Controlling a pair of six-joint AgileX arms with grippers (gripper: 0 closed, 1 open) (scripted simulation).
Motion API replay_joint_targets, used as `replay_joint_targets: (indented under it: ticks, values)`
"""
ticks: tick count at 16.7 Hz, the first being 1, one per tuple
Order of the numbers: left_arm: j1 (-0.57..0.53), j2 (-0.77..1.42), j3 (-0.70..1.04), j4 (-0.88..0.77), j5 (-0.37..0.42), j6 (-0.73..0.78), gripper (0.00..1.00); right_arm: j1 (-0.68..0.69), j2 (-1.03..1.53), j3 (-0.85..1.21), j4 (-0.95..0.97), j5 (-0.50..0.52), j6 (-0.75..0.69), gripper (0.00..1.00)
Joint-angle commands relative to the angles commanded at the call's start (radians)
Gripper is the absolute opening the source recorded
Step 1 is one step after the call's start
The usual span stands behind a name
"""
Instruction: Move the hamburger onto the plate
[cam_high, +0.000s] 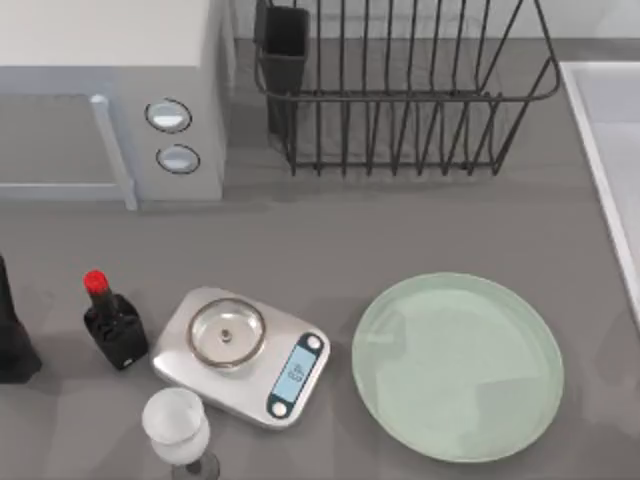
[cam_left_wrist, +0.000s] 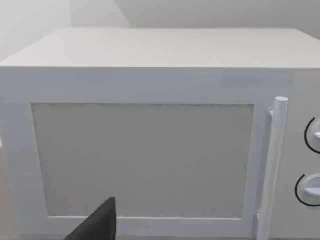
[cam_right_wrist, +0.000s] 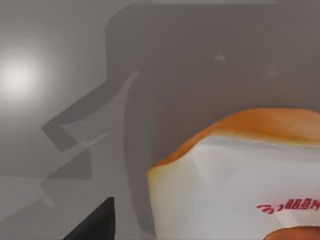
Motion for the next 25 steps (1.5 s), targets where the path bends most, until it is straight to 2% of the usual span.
replay_joint_targets:
  ticks: [4, 9, 22, 25]
  values:
    - [0.0, 0.0, 0.0, 0.0, 0.0, 0.0, 1.0, 0.001, 0.085, -0.081, 0.164, 0.0, 0.001, 1.0]
    - [0.0, 0.0, 0.0, 0.0, 0.0, 0.0, 1.0, 0.001, 0.098, -0.093, 0.186, 0.0, 0.001, 1.0]
    - [0.0, 0.0, 0.0, 0.0, 0.0, 0.0, 1.0, 0.001, 0.098, -0.093, 0.186, 0.0, 0.001, 0.02]
    - [0.0, 0.0, 0.0, 0.0, 0.0, 0.0, 1.0, 0.001, 0.098, -0.093, 0.186, 0.0, 0.001, 0.0]
